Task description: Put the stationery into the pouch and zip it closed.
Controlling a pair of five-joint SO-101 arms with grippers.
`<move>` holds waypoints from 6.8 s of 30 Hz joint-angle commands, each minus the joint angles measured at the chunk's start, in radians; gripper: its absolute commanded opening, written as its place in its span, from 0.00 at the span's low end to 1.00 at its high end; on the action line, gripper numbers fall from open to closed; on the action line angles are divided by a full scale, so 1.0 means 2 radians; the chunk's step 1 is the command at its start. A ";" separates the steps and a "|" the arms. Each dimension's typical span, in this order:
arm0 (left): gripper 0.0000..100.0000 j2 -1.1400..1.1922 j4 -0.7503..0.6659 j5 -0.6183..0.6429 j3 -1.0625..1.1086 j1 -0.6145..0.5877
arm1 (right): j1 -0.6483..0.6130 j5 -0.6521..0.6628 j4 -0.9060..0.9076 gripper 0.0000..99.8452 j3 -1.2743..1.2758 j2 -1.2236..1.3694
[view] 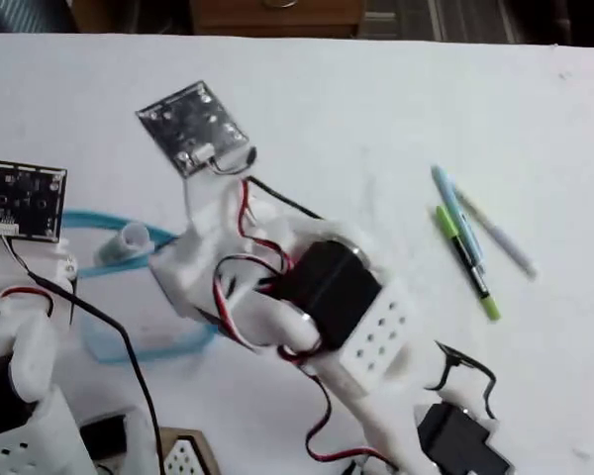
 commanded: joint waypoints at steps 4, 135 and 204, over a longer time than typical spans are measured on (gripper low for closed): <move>0.02 0.020 0.012 0.005 0.116 -0.007 | -0.006 -0.003 -0.047 0.02 -0.049 0.038; 0.02 0.019 0.014 0.005 0.116 -0.008 | 0.096 -0.048 -0.071 0.02 -0.322 0.049; 0.02 0.019 0.014 0.005 0.116 -0.007 | 0.039 0.032 -0.430 0.25 0.305 -0.199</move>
